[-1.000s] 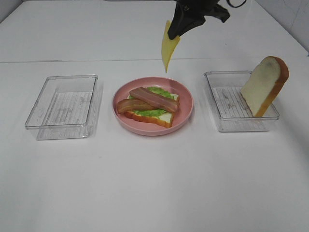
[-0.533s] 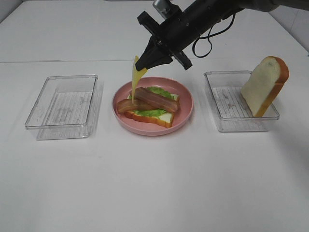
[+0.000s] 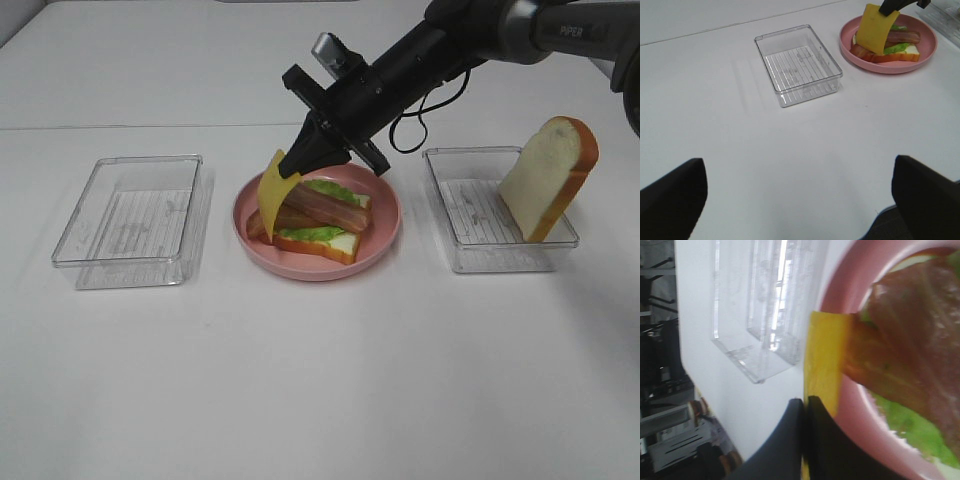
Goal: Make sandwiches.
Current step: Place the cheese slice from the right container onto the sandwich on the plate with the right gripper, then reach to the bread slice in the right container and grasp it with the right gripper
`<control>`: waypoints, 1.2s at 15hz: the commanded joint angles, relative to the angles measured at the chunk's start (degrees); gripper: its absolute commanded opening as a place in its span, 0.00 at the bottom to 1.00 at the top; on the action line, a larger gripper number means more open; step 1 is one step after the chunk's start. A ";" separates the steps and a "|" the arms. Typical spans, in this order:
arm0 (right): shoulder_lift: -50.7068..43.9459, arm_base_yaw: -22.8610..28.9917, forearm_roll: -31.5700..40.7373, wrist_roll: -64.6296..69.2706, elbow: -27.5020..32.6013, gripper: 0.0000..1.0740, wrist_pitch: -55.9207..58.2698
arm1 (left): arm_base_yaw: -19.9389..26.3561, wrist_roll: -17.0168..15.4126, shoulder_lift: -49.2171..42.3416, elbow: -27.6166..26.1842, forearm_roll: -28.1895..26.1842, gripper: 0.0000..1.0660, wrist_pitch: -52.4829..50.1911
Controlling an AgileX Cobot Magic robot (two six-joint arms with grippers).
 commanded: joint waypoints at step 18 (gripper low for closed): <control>-11.29 0.06 -31.00 13.87 0.29 0.73 -3.67 | 0.06 -0.52 -1.32 0.11 0.11 0.89 -0.57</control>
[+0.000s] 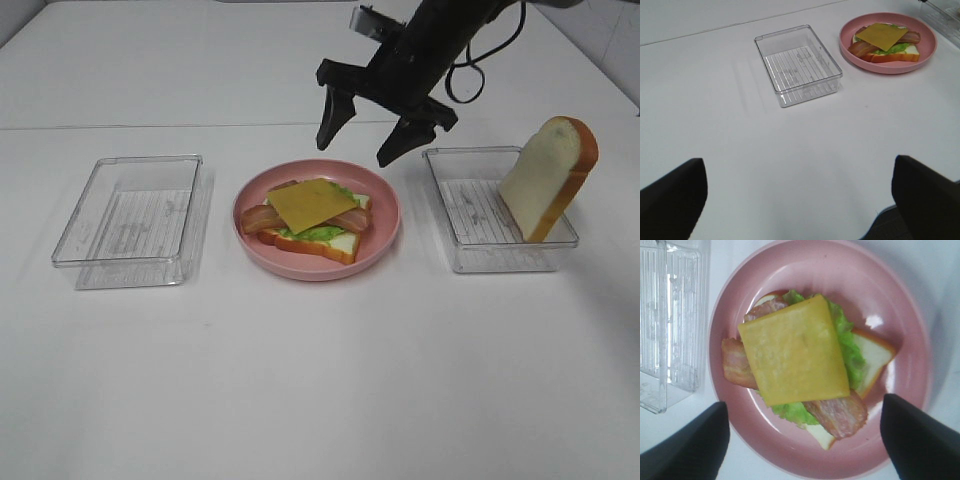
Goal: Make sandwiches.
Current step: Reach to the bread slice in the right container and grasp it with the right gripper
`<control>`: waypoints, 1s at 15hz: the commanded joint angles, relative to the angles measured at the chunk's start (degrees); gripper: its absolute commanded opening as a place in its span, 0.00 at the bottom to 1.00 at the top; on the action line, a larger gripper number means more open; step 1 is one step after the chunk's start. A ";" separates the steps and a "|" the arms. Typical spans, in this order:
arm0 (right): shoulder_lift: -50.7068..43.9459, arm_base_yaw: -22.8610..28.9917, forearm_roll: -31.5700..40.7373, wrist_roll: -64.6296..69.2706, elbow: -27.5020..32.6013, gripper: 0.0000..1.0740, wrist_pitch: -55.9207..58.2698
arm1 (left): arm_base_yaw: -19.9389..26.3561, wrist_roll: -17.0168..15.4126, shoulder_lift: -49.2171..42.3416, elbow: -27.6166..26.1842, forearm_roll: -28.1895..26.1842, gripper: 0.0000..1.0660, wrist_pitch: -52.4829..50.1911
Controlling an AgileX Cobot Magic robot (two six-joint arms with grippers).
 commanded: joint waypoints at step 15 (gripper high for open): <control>-13.06 -17.13 -20.51 2.52 4.35 0.73 10.31 | 0.06 -0.57 -1.32 0.11 0.11 0.89 -0.57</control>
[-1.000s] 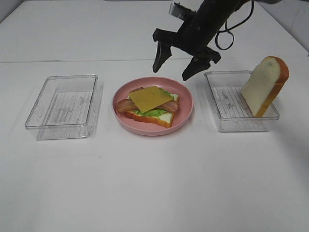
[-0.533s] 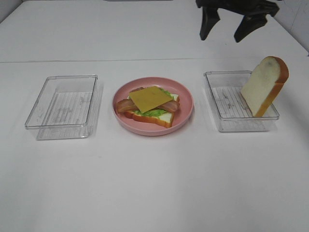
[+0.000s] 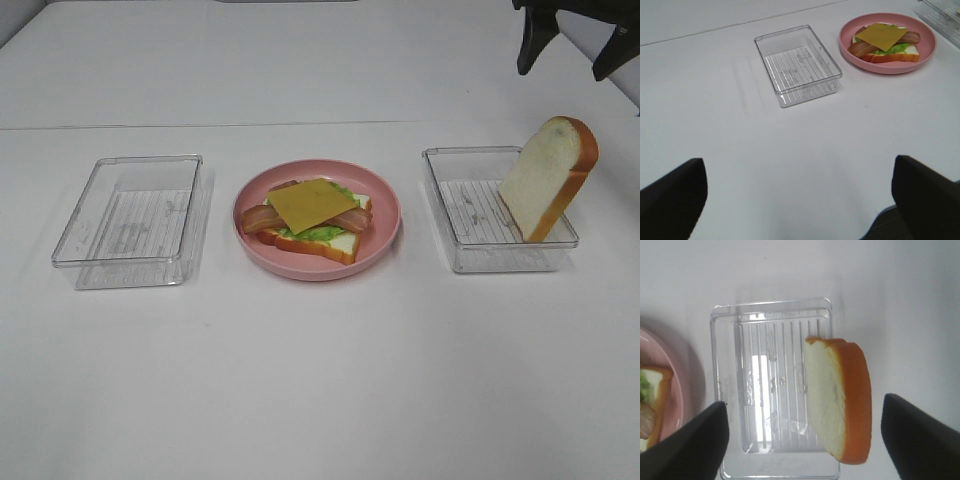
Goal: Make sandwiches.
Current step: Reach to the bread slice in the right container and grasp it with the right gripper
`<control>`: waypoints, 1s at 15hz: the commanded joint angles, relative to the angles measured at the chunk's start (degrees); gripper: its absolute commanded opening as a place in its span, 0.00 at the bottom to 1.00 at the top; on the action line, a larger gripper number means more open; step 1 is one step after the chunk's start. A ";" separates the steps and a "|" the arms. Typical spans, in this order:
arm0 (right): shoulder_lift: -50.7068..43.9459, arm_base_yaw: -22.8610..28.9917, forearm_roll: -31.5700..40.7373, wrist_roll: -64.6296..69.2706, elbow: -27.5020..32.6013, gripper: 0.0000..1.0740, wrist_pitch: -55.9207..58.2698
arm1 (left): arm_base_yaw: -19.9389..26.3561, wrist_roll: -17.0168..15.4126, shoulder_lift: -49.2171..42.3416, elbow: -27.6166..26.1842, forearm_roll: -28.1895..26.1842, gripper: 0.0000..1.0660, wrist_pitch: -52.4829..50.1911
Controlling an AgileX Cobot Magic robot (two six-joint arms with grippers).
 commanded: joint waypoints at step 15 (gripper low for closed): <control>5.84 -2.01 -1.78 -3.15 7.62 0.17 3.21 | 0.06 -0.57 -1.32 0.11 0.11 0.89 -0.52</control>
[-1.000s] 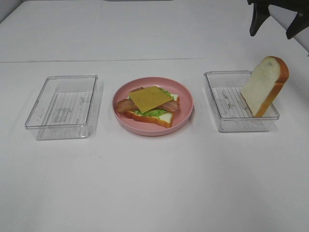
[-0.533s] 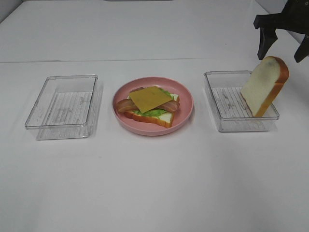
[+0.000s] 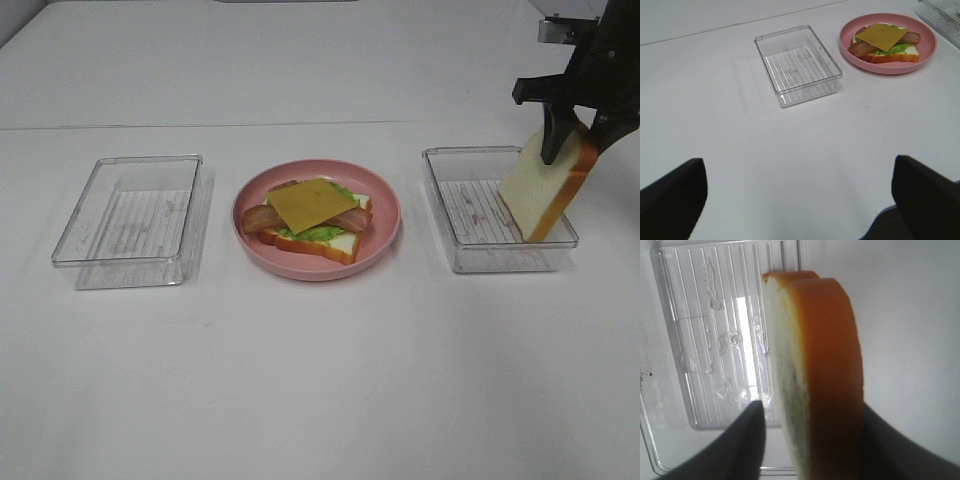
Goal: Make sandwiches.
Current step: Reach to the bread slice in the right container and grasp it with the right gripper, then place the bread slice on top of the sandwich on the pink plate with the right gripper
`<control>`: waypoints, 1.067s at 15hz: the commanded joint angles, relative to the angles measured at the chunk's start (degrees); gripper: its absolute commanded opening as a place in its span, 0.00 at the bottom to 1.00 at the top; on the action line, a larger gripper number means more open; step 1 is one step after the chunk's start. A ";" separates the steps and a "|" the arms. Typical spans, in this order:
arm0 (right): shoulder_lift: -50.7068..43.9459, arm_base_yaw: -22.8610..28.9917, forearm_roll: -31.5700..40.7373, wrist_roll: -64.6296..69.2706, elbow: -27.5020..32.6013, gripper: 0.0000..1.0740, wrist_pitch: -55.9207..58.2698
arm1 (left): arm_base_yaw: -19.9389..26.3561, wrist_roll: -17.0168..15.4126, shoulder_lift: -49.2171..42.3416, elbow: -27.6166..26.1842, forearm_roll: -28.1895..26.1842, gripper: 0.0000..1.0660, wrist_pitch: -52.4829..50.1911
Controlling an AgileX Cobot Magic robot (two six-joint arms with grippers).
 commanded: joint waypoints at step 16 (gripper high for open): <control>-11.12 9.17 41.02 -13.46 9.97 0.00 -9.91 | 0.06 -0.40 -1.32 0.11 0.11 0.89 -0.46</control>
